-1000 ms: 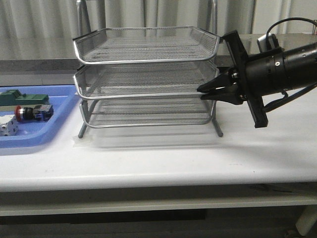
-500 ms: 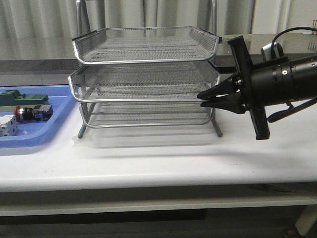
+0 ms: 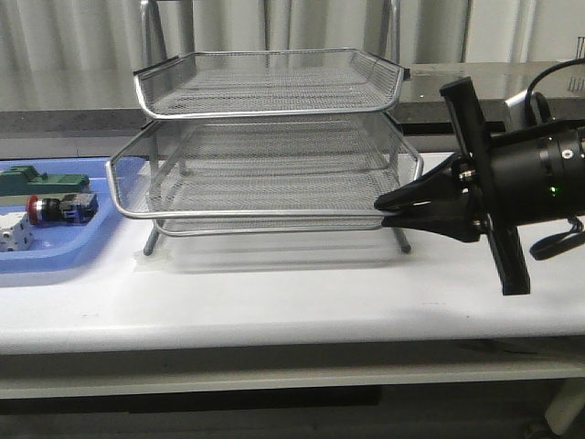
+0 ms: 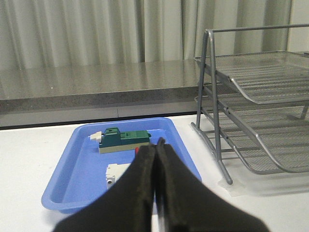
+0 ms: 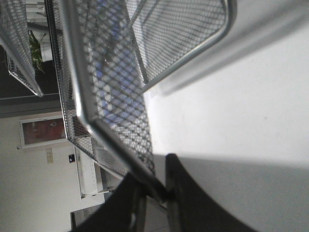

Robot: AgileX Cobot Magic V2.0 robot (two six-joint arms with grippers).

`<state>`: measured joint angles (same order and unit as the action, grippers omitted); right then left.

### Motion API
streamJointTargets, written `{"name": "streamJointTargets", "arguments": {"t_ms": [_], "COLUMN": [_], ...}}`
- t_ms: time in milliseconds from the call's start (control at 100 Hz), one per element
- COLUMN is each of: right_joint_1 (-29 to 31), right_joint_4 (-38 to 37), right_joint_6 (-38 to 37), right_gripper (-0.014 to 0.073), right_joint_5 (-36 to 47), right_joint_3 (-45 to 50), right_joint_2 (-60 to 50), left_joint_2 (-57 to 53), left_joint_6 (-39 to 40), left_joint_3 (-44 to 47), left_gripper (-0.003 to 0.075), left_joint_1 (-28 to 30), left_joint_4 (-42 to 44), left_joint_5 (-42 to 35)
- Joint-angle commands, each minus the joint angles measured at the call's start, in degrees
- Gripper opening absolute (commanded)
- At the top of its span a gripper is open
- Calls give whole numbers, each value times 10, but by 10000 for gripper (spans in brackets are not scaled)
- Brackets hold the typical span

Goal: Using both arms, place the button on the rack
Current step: 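Pull the middle wire tray out toward the robot with the right gripper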

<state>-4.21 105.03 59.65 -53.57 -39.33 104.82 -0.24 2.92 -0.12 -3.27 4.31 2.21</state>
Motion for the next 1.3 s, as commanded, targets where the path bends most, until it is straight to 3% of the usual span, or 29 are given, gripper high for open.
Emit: {"name": "streamJointTargets", "arguments": {"t_ms": [0,390,880,1290], "right_joint_1": [-3,-3,-3,-3], "right_joint_4": [-37,-37,-23,-3], "right_joint_6": [5,29,51,78], "right_gripper": [13,13,20,291], "right_joint_5": [-29,-28,-28,-47], "right_joint_3": [19,101,114,114], "right_joint_2": [-24,-51,-51,-91], "left_joint_2": [-19,-19,-19,-19], "left_joint_6": [7,7,7,7], "left_joint_3": [31,31,31,31], "left_gripper": [-15,-15,-15,-15], "left_joint_1": [0,0,0,0], "left_joint_4": [0,0,0,0], "left_joint_5": [-46,-46,-46,-46]}}
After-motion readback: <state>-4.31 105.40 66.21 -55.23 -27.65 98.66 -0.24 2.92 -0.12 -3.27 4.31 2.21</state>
